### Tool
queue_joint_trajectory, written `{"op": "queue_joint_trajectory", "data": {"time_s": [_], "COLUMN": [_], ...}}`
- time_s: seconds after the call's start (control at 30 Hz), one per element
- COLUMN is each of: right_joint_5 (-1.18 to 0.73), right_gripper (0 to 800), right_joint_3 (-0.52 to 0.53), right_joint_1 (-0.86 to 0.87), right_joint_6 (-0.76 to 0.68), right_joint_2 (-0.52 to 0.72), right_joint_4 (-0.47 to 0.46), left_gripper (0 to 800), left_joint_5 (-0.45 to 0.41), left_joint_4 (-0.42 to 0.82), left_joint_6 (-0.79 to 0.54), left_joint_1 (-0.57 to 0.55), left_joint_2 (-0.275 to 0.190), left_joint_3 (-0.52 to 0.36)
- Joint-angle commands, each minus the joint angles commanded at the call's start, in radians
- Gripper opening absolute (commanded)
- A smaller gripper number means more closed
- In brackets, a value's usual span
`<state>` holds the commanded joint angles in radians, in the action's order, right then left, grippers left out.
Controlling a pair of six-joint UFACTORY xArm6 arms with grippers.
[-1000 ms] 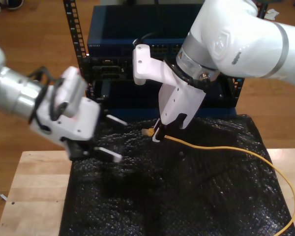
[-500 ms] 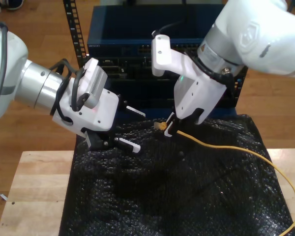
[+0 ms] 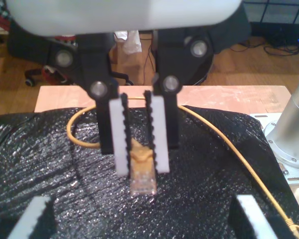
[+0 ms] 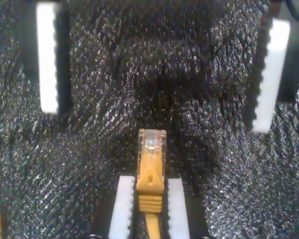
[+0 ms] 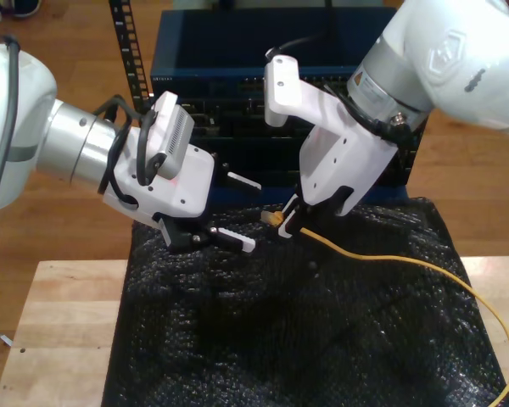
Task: Grab the cable and plug it in
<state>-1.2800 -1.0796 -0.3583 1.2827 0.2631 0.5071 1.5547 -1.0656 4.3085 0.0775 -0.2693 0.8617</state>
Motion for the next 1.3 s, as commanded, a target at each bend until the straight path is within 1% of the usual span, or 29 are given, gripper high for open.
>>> {"op": "queue_joint_trajectory", "data": {"time_s": [0.13,0.2,0.43,0.53,0.6,0.8,1.0,1.13,1.3], "right_joint_5": [0.002,0.002,0.002,0.002,0.002,0.003,0.005,0.005,0.006], "right_gripper": [4,4,4,4,4,4,6,7,7], "right_joint_3": [0.000,0.000,0.000,0.000,0.000,0.000,0.000,0.000,0.000], "right_joint_1": [-0.002,-0.005,-0.005,-0.005,-0.005,-0.006,-0.006,-0.006,-0.005], "right_joint_6": [0.000,0.000,-0.002,-0.002,-0.002,-0.002,-0.002,-0.002,-0.002], "right_joint_2": [0.000,0.000,0.003,0.003,0.003,0.003,0.003,0.003,0.005], "right_joint_4": [0.003,0.003,0.003,0.003,0.003,0.003,0.003,0.003,0.002], "left_gripper": [751,691,600,583,557,545,480,424,383], "left_joint_5": [0.006,0.006,0.008,0.009,0.014,0.021,0.020,0.020,0.020], "left_joint_4": [-0.002,-0.002,-0.002,-0.012,-0.026,-0.041,-0.041,-0.041,-0.041], "left_joint_6": [0.000,0.002,0.003,0.002,0.002,0.000,-0.002,-0.003,-0.003], "left_joint_1": [0.000,0.000,0.000,0.000,0.000,0.000,0.002,0.002,0.002], "left_joint_2": [0.000,0.000,0.000,0.000,0.000,0.000,0.000,0.000,0.000], "left_joint_3": [0.000,0.000,0.000,0.000,0.000,-0.005,-0.009,-0.009,-0.011]}}
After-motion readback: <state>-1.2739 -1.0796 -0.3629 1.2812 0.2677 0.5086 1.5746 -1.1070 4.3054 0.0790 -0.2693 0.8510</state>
